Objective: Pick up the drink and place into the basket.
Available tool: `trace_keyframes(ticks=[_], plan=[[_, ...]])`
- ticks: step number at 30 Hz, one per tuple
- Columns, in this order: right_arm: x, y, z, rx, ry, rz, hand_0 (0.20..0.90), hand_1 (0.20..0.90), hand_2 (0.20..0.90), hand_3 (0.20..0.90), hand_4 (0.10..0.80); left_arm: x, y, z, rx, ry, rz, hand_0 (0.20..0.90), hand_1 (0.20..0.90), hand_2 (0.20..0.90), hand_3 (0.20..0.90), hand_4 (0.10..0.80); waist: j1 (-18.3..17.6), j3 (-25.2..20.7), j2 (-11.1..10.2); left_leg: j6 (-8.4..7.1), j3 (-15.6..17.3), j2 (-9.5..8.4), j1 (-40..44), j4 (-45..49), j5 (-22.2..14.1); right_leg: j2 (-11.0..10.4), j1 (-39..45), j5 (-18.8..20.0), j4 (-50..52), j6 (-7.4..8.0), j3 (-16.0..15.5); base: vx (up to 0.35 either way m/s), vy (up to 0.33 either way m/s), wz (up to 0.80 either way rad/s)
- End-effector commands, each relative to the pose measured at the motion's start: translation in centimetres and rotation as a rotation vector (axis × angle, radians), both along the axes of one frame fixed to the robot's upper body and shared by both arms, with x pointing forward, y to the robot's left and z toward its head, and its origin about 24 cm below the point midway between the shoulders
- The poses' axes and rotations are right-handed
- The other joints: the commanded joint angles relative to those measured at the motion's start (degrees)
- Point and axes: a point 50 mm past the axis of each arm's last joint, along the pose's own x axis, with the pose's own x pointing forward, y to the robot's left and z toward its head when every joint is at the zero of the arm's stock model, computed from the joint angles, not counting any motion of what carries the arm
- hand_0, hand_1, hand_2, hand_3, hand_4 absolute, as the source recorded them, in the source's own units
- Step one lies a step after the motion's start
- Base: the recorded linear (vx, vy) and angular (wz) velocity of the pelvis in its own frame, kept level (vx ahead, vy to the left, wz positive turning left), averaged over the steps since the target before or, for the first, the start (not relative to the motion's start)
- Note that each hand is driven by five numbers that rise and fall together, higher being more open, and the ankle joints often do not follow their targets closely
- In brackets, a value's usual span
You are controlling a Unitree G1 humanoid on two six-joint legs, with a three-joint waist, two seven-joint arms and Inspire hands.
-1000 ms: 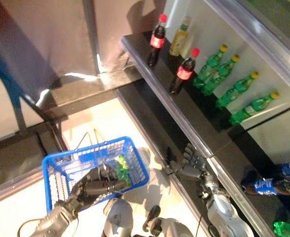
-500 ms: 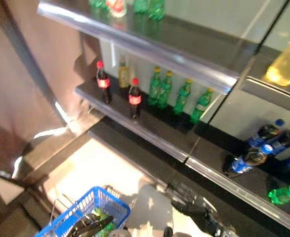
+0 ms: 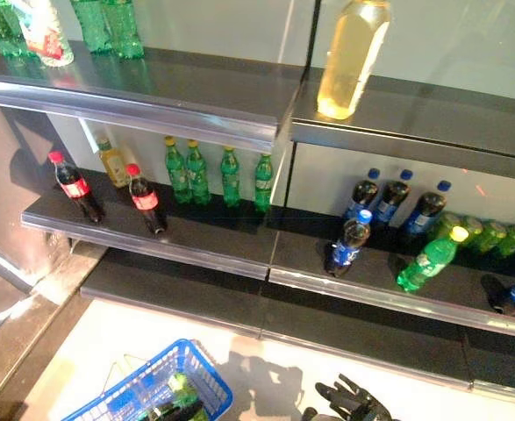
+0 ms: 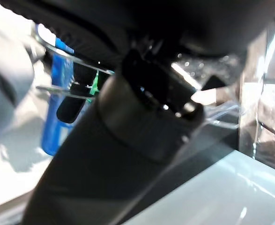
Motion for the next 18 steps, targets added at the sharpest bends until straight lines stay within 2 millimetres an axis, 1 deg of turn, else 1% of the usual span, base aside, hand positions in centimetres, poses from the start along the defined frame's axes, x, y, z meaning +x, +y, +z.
trace_keyframes(ticks=[1, 2, 3, 4, 5, 6, 7, 8, 9, 10, 11, 12, 13, 14, 15, 16, 17, 18], plan=[[-0.2, 0.4, 0.1, -0.03, 0.001, 0.083, 0.9, 0.9, 0.9, 0.9, 0.8, 4.3, 3.6, 2.7, 0.203, -0.204, 0.028, 0.3, 0.3, 0.3, 0.2, 0.1, -0.4, 0.6, -1.8, 3.12, -10.1, -1.92, -5.7, 2.9, 4.3, 1.0, 6.4, -0.4, -3.3, 1.28, 1.3, -0.103, -0.541, -1.03], [-0.2, 0.4, 0.0, -0.033, 0.015, 0.107, 0.9, 0.9, 0.9, 0.9, 0.8, 4.1, 3.5, 2.5, 0.22, -0.178, 0.004, 0.3, 0.3, 0.3, 0.2, 0.1, -0.4, 0.4, -2.0, 2.57, -10.3, -0.79, -5.9, 3.0, 4.7, 1.9, 6.3, -0.7, -3.5, 0.65, 1.5, -0.067, -0.427, -0.84], [-0.2, 0.3, 0.0, -0.041, 0.032, 0.152, 0.9, 0.9, 0.9, 0.9, 0.8, 3.7, 3.4, 2.2, 0.231, -0.149, -0.008, 0.3, 0.3, 0.3, 0.2, 0.1, -0.6, 0.4, -2.4, 2.06, -10.7, 0.84, -6.2, 3.8, 4.9, 3.2, 6.4, -1.2, -3.8, -0.34, 2.0, -0.069, -0.511, -0.77], [-0.2, 0.0, 0.0, -0.051, 0.041, 0.194, 0.9, 0.9, 0.9, 0.9, 0.8, 3.3, 3.5, 2.1, 0.233, -0.13, 0.025, 0.3, 0.3, 0.3, 0.2, 0.1, -0.5, 0.5, -2.9, 2.01, -11.7, 1.83, -6.4, 5.2, 4.6, 4.2, 6.4, -1.5, -3.8, -1.11, 2.9, -0.062, -0.614, -1.03], [-0.1, -0.3, 0.2, -0.055, 0.054, 0.235, 0.9, 0.9, 0.9, 0.9, 0.8, 2.7, 3.9, 2.0, 0.226, -0.124, 0.101, 0.3, 0.3, 0.3, 0.2, 0.1, 0.2, 0.7, -3.5, 2.45, -15.1, 1.62, -7.4, 7.8, 3.9, 5.1, 6.2, -1.6, -4.0, -1.86, 4.5, -0.038, -0.5, -1.18], [0.0, -0.4, 0.3, -0.056, 0.054, 0.256, 0.9, 0.9, 0.9, 0.9, 0.8, 2.4, 4.0, 2.0, 0.221, -0.13, 0.139, 0.3, 0.3, 0.3, 0.2, 0.1, 0.9, 0.9, -3.8, 3.11, -18.1, 0.46, -8.7, 10.1, 3.7, 5.6, 6.2, -1.6, -4.2, -2.31, 5.6, -0.016, -0.444, -1.29], [0.1, -0.5, 0.4, -0.059, 0.05, 0.281, 0.9, 0.9, 0.9, 0.9, 0.8, 2.1, 4.2, 2.1, 0.213, -0.137, 0.179, 0.3, 0.3, 0.3, 0.2, 0.1, 1.8, 1.3, -4.1, 4.13, -21.1, -1.31, -10.0, 12.3, 2.9, 6.0, 6.3, -1.4, -4.4, -2.66, 6.7, 0.019, -0.347, -1.0], [0.4, -0.7, 0.5, -0.064, 0.043, 0.317, 0.9, 0.9, 0.9, 0.9, 0.8, 1.7, 4.4, 2.1, 0.202, -0.152, 0.23, 0.3, 0.3, 0.3, 0.2, 0.1, 3.2, 1.8, -4.5, 6.21, -25.0, -5.23, -11.6, 14.7, 0.7, 6.5, 6.4, -1.1, -4.8, -3.03, 8.2, 0.043, -0.371, -0.99], [0.6, -0.8, 0.6, -0.068, 0.034, 0.339, 0.9, 0.9, 0.9, 0.9, 0.8, 1.3, 4.5, 2.2, 0.193, -0.163, 0.264, 0.3, 0.3, 0.3, 0.2, 0.1, 4.4, 1.9, -4.7, 8.1, -27.3, -9.2, -12.7, 16.1, -1.4, 7.0, 6.2, -0.9, -4.8, -3.31, 9.4, 0.069, -0.345, -1.11], [0.7, -0.9, 0.6, -0.069, 0.029, 0.334, 0.9, 0.9, 0.9, 0.9, 0.8, 1.1, 4.5, 2.2, 0.185, -0.165, 0.268, 0.3, 0.3, 0.3, 0.2, 0.1, 4.8, 2.0, -4.5, 8.57, -27.0, -10.53, -13.4, 16.8, -1.6, 7.6, 6.2, -0.9, -4.7, -3.52, 9.9, 0.088, -0.274, -1.42], [0.9, -1.0, 0.6, -0.071, 0.027, 0.319, 0.9, 0.9, 0.9, 0.9, 0.8, 1.1, 4.6, 2.1, 0.177, -0.163, 0.26, 0.3, 0.3, 0.3, 0.2, 0.1, 5.0, 2.2, -4.2, 8.45, -25.9, -11.55, -15.1, 18.1, -0.5, 8.3, 6.6, -1.0, -4.8, -3.82, 9.7, 0.126, -0.254, -1.45], [1.0, -1.1, 0.6, -0.077, 0.019, 0.305, 0.9, 0.9, 0.9, 0.9, 0.8, 1.1, 4.6, 2.0, 0.167, -0.157, 0.254, 0.3, 0.3, 0.3, 0.2, 0.1, 5.1, 2.5, -3.8, 8.48, -25.3, -13.44, -16.5, 18.5, -0.2, 8.9, 7.0, -0.9, -4.6, -3.81, 9.2, 0.117, -0.201, -1.07], [1.1, -1.1, 0.6, -0.078, 0.016, 0.303, 0.9, 0.9, 0.9, 0.9, 0.8, 1.1, 4.6, 2.0, 0.167, -0.154, 0.254, 0.3, 0.3, 0.3, 0.2, 0.1, 5.2, 2.6, -3.7, 8.54, -25.2, -13.94, -16.7, 18.5, -0.3, 8.9, 7.1, -0.8, -4.5, -3.75, 9.1, 0.141, -0.187, -0.55], [1.4, -1.1, 0.6, -0.081, 0.01, 0.305, 0.9, 0.9, 0.9, 0.9, 0.8, 1.3, 4.5, 2.0, 0.165, -0.146, 0.264, 0.3, 0.3, 0.3, 0.2, 0.1, 5.4, 2.7, -3.2, 8.44, -25.6, -15.61, -17.3, 17.5, 0.3, 9.7, 7.1, -0.7, -3.9, -3.6, 9.0, 0.168, -0.153, -0.29], [1.7, -0.9, 0.6, -0.086, 0.005, 0.304, 0.9, 0.9, 0.9, 0.9, 0.8, 1.4, 4.3, 1.9, 0.16, -0.141, 0.273, 0.3, 0.3, 0.3, 0.2, 0.1, 5.6, 2.9, -2.3, 7.9, -26.1, -17.14, -17.8, 16.0, 1.9, 10.7, 7.2, -0.8, -3.2, -3.4, 9.1, 0.213, -0.157, -0.37], [1.9, -0.8, 0.7, -0.088, 0.003, 0.305, 0.9, 0.9, 0.9, 0.9, 0.8, 1.4, 4.2, 1.8, 0.155, -0.14, 0.281, 0.3, 0.3, 0.3, 0.2, 0.1, 5.8, 2.9, -1.6, 7.35, -25.6, -18.29, -18.5, 14.5, 3.5, 11.7, 7.6, -1.2, -2.6, -3.41, 9.0, 0.235, -0.142, -0.5], [2.0, -0.6, 0.7, -0.087, 0.0, 0.307, 0.9, 0.9, 0.9, 0.9, 0.8, 1.3, 4.0, 1.7, 0.147, -0.144, 0.294, 0.3, 0.3, 0.3, 0.2, 0.1, 5.9, 2.8, -1.0, 6.88, -24.9, -19.06, -19.5, 13.9, 4.9, 12.5, 7.8, -1.8, -2.3, -3.58, 9.0, 0.228, -0.123, -0.45], [2.1, -0.4, 0.8, -0.086, -0.001, 0.312, 0.9, 0.9, 0.9, 0.9, 0.8, 1.3, 3.8, 1.6, 0.142, -0.144, 0.305, 0.3, 0.3, 0.3, 0.2, 0.1, 6.0, 2.7, -0.4, 6.36, -24.3, -19.37, -20.3, 13.4, 6.8, 13.5, 8.1, -2.5, -1.6, -3.96, 8.9, 0.313, -0.168, -0.34]])
